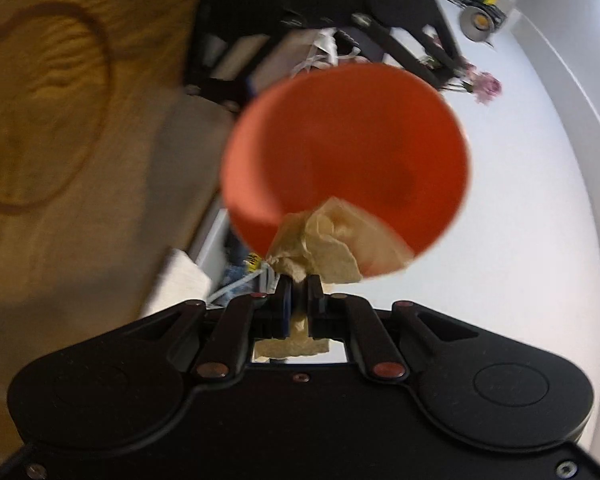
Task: Clean bowl
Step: 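Rub the paper towel along the bowl rim with the right gripper, then wipe the paper towel over the bowl's outer rim with the right gripper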
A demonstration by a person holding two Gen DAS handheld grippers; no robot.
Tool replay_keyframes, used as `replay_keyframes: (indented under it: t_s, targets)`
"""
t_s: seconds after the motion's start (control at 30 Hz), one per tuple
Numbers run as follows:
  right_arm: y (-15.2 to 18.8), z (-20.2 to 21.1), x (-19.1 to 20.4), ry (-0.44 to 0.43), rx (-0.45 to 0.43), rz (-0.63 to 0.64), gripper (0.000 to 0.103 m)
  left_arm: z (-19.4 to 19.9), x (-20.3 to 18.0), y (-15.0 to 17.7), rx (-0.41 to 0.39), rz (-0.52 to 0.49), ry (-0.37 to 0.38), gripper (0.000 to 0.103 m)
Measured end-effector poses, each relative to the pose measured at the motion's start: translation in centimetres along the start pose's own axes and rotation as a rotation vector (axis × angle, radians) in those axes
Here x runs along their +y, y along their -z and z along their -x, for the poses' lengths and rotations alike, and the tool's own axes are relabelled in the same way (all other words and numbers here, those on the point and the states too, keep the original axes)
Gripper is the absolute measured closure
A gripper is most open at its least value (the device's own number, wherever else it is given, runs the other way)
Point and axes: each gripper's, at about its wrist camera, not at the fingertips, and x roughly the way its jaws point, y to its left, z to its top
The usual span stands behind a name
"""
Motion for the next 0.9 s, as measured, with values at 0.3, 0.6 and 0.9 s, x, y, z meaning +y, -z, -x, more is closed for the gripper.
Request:
replay_keyframes:
  t_s: [0.3, 0.6, 0.9]
  targets:
    - [-1.3, 0.8, 1.8, -0.081, -0.048, 0.016, 0.096, 0.0, 0.0, 0.0, 0.0, 0.0, 0.001, 0.006]
    - [-3.7, 2.3, 1.6, -0.089, -0.125, 0.007, 0.096, 0.1, 0.0, 0.0, 0.0, 0.0, 0.001, 0.006]
    - [-5.7, 3.8, 0.2, -0.028, -0.202, -0.032, 0.096, 0.3, 0.0, 0.0, 0.0, 0.0, 0.001, 0.006]
